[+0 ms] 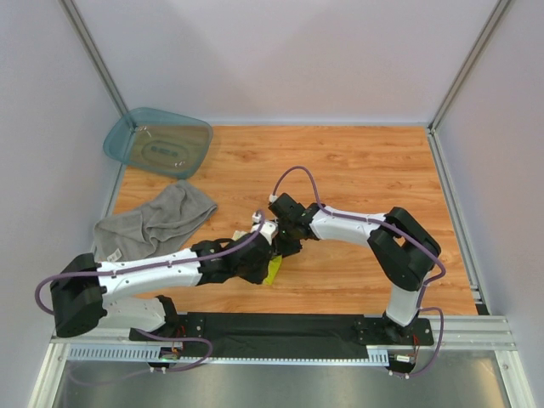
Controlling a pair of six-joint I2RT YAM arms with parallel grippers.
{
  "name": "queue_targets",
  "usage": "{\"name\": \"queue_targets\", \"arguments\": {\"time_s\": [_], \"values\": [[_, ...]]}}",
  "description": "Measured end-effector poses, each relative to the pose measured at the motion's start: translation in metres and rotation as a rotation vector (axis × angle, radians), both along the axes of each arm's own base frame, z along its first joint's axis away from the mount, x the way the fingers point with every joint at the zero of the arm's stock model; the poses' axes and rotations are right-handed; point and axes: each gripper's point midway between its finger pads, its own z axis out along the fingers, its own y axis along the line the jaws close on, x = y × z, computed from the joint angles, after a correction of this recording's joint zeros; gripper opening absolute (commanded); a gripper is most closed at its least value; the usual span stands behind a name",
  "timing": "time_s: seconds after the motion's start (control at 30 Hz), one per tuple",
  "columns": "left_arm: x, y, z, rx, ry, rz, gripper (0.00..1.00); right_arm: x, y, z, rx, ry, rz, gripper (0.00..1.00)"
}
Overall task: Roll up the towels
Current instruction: Roll the towel
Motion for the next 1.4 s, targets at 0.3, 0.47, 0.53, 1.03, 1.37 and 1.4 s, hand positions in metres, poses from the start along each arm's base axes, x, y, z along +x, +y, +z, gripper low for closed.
{"name": "queue_targets", "arguments": {"time_s": [0.3,0.47,0.53,1.03,1.37,1.4], "values": [[0.011,-0.017,-0.015,0.126,-0.084,0.011,0.43,0.0,-0.002,-0.001,-0.006,0.015,-0.003,0.39],[0.02,-0.012,-0.02,0.2,-0.136,0.044,0.49,0.0,-0.004,-0.001,-0.001,0.029,-0.009,0.39],[0.022,-0.01,-0.023,0.219,-0.148,0.052,0.49,0.001,-0.004,-0.001,0.002,0.037,-0.009,0.39],[0.009,-0.01,-0.027,0.353,-0.223,0.031,0.5,0.002,0.002,-0.001,-0.007,0.044,0.01,0.39],[0.007,-0.027,-0.013,0.434,-0.31,-0.001,0.63,0.002,0.006,-0.001,-0.004,0.046,0.023,0.39],[0.007,-0.027,-0.014,0.434,-0.31,-0.002,0.64,0.001,0.008,-0.001,-0.003,0.045,0.027,0.39]]}}
